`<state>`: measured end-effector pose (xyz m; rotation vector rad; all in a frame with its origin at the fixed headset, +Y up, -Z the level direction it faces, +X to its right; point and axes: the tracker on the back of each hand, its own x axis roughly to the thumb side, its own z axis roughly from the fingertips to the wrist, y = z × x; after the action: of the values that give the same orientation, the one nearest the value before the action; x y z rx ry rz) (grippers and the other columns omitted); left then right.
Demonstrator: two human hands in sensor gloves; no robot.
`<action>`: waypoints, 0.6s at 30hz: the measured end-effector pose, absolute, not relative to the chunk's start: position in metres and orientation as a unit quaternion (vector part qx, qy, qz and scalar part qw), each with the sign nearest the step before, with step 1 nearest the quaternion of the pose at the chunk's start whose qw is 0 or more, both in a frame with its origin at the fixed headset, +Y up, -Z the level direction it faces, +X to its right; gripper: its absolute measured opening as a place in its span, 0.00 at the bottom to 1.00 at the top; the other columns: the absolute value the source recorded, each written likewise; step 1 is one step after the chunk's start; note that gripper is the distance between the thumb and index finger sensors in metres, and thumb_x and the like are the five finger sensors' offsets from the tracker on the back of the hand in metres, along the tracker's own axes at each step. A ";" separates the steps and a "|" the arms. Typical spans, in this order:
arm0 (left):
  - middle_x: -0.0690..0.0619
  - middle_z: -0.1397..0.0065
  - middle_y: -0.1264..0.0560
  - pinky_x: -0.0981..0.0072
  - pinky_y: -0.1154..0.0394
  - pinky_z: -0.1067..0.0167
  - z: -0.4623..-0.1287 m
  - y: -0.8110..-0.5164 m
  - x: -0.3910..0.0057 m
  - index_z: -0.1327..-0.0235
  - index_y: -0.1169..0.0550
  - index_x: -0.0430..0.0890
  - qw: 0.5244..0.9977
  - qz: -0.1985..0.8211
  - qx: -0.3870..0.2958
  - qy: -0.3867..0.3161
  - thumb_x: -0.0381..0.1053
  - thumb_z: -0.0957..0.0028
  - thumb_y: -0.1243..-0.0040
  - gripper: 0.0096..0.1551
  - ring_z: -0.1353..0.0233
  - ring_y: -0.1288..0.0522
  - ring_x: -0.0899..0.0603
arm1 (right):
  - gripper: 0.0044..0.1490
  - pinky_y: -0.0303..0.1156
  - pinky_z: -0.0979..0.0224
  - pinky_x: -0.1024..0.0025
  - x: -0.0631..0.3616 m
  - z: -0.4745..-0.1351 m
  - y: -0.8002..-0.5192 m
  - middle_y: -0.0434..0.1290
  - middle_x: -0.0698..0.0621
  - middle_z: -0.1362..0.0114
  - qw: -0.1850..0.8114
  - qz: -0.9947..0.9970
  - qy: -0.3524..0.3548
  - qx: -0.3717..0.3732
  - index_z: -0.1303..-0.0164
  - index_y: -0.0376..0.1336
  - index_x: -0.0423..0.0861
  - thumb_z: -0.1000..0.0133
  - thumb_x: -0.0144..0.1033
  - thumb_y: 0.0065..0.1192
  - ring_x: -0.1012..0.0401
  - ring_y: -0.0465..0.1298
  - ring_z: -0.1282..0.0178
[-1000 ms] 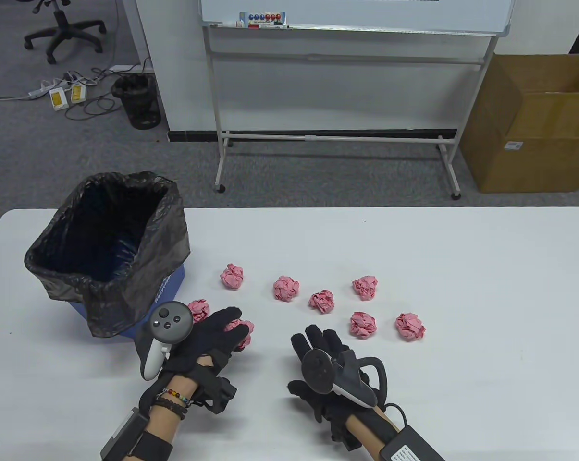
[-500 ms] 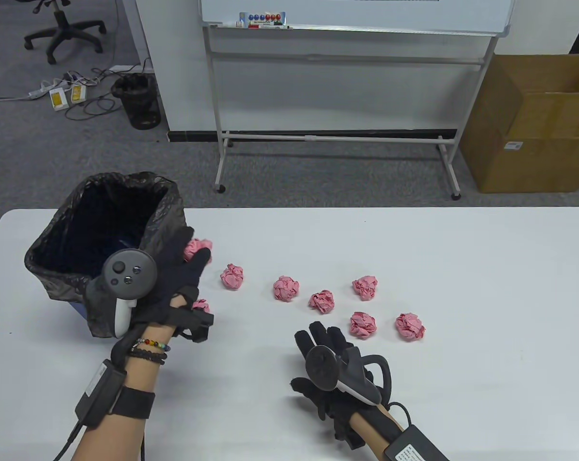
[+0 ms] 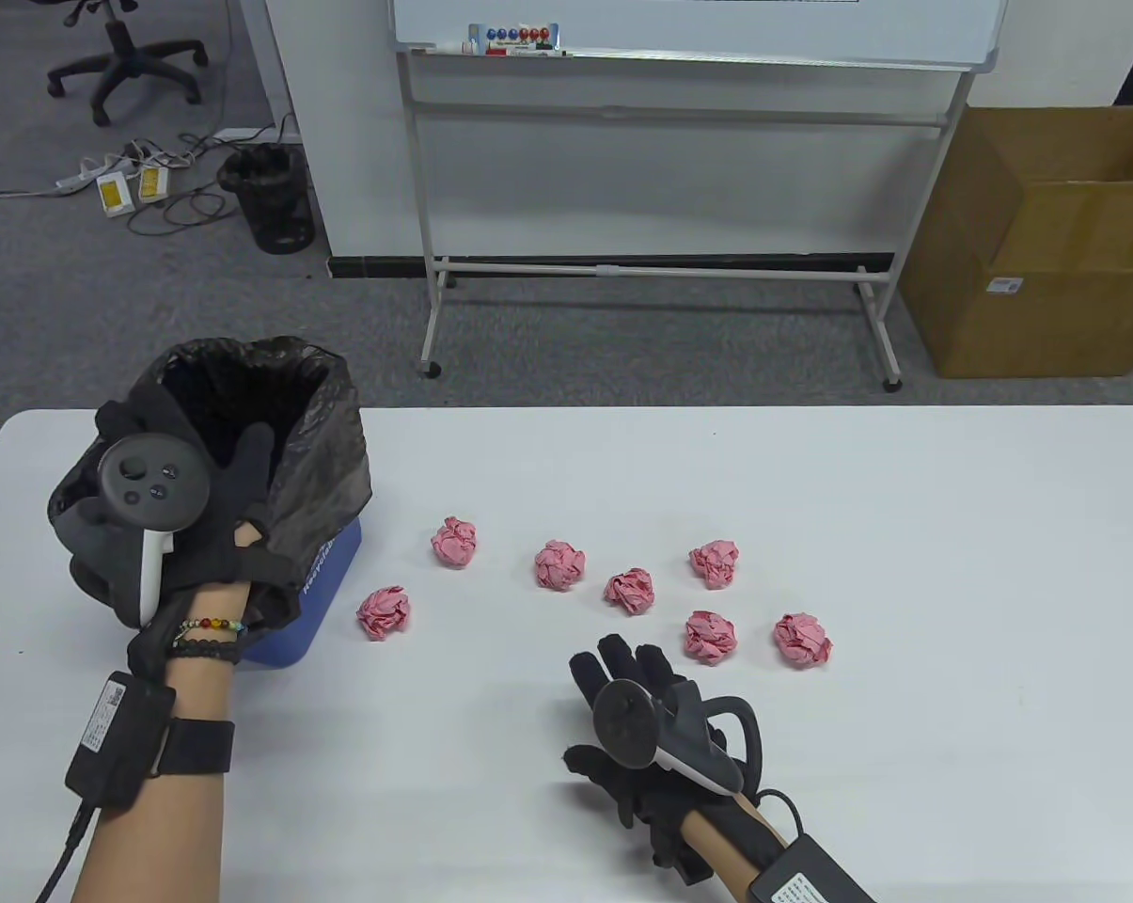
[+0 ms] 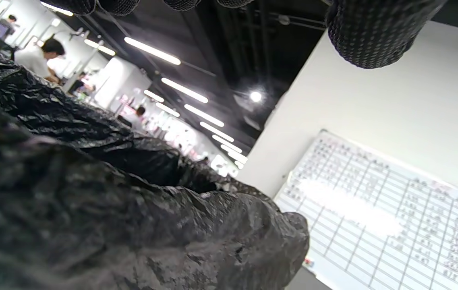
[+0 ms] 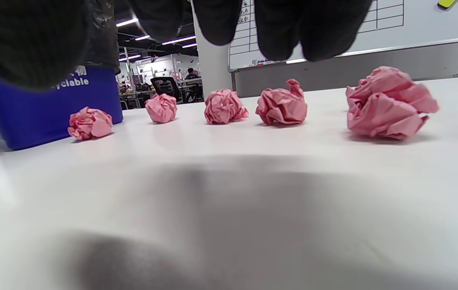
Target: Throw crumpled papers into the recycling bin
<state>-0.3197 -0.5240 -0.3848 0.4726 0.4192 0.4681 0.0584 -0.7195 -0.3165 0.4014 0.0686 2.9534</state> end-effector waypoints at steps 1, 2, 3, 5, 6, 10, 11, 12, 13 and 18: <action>0.34 0.12 0.57 0.23 0.47 0.29 -0.385 -0.524 -0.317 0.17 0.51 0.44 0.926 0.226 0.228 0.198 0.69 0.49 0.43 0.57 0.18 0.55 0.20 | 0.59 0.61 0.19 0.45 0.058 -0.317 -0.720 0.49 0.52 0.11 0.079 0.988 0.024 0.133 0.20 0.46 0.61 0.61 0.67 0.64 0.42 0.57 0.12; 0.35 0.12 0.57 0.23 0.48 0.29 -0.383 -0.524 -0.313 0.16 0.50 0.44 0.929 0.221 0.222 0.195 0.69 0.49 0.44 0.56 0.18 0.55 0.21 | 0.59 0.61 0.19 0.45 0.058 -0.317 -0.721 0.49 0.52 0.11 0.077 0.988 0.026 0.133 0.20 0.46 0.61 0.61 0.67 0.64 0.42 0.57 0.12; 0.35 0.12 0.57 0.24 0.47 0.29 -0.383 -0.523 -0.310 0.16 0.50 0.45 0.931 0.220 0.223 0.189 0.69 0.49 0.44 0.56 0.18 0.55 0.21 | 0.59 0.61 0.19 0.45 0.058 -0.316 -0.721 0.49 0.52 0.11 0.076 0.988 0.027 0.132 0.20 0.46 0.61 0.61 0.67 0.64 0.42 0.57 0.12; 0.35 0.12 0.57 0.25 0.48 0.28 -0.381 -0.523 -0.301 0.16 0.49 0.45 0.933 0.223 0.224 0.173 0.68 0.49 0.43 0.55 0.17 0.56 0.22 | 0.59 0.61 0.19 0.45 0.058 -0.315 -0.719 0.49 0.52 0.11 0.076 0.988 0.024 0.132 0.20 0.46 0.61 0.61 0.67 0.64 0.42 0.57 0.12; 0.35 0.12 0.56 0.25 0.48 0.28 -0.380 -0.523 -0.295 0.16 0.48 0.45 0.935 0.219 0.225 0.162 0.68 0.49 0.43 0.55 0.17 0.56 0.23 | 0.59 0.61 0.19 0.45 0.058 -0.315 -0.719 0.49 0.52 0.11 0.077 0.988 0.022 0.132 0.20 0.46 0.61 0.61 0.67 0.64 0.42 0.57 0.12; 0.36 0.12 0.56 0.26 0.49 0.28 -0.374 -0.529 -0.273 0.16 0.47 0.46 0.944 0.210 0.223 0.125 0.68 0.49 0.43 0.54 0.17 0.56 0.24 | 0.59 0.61 0.19 0.45 0.058 -0.315 -0.718 0.49 0.52 0.11 0.076 0.988 0.016 0.131 0.20 0.46 0.61 0.61 0.67 0.64 0.42 0.57 0.12; 0.37 0.12 0.56 0.26 0.49 0.28 -0.371 -0.532 -0.266 0.16 0.47 0.46 0.947 0.210 0.216 0.112 0.68 0.49 0.43 0.53 0.17 0.56 0.24 | 0.59 0.61 0.19 0.45 0.058 -0.315 -0.718 0.49 0.52 0.11 0.075 0.989 0.018 0.130 0.20 0.46 0.61 0.61 0.67 0.64 0.42 0.57 0.12; 0.37 0.12 0.56 0.26 0.49 0.28 -0.370 -0.535 -0.260 0.16 0.47 0.46 0.950 0.210 0.211 0.100 0.68 0.49 0.43 0.53 0.17 0.56 0.24 | 0.59 0.61 0.19 0.45 0.058 -0.315 -0.718 0.49 0.52 0.11 0.074 0.989 0.019 0.129 0.20 0.46 0.61 0.61 0.67 0.64 0.42 0.57 0.12; 0.36 0.12 0.56 0.26 0.50 0.28 -0.368 -0.540 -0.252 0.16 0.46 0.46 0.953 0.211 0.202 0.076 0.68 0.49 0.43 0.53 0.17 0.56 0.23 | 0.59 0.61 0.19 0.45 0.058 -0.315 -0.719 0.49 0.52 0.11 0.073 0.989 0.020 0.129 0.20 0.46 0.61 0.61 0.67 0.64 0.42 0.57 0.12; 0.37 0.11 0.55 0.26 0.51 0.27 -0.359 -0.557 -0.217 0.16 0.43 0.48 0.966 0.186 0.177 0.009 0.68 0.49 0.43 0.50 0.17 0.57 0.23 | 0.59 0.61 0.19 0.45 0.058 -0.315 -0.720 0.49 0.52 0.11 0.069 0.989 0.021 0.128 0.20 0.46 0.62 0.61 0.67 0.64 0.42 0.57 0.12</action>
<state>-0.2165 -0.5573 -0.3585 0.3577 0.0189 0.3759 0.0577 -0.7200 -0.3147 0.3856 0.0619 2.9770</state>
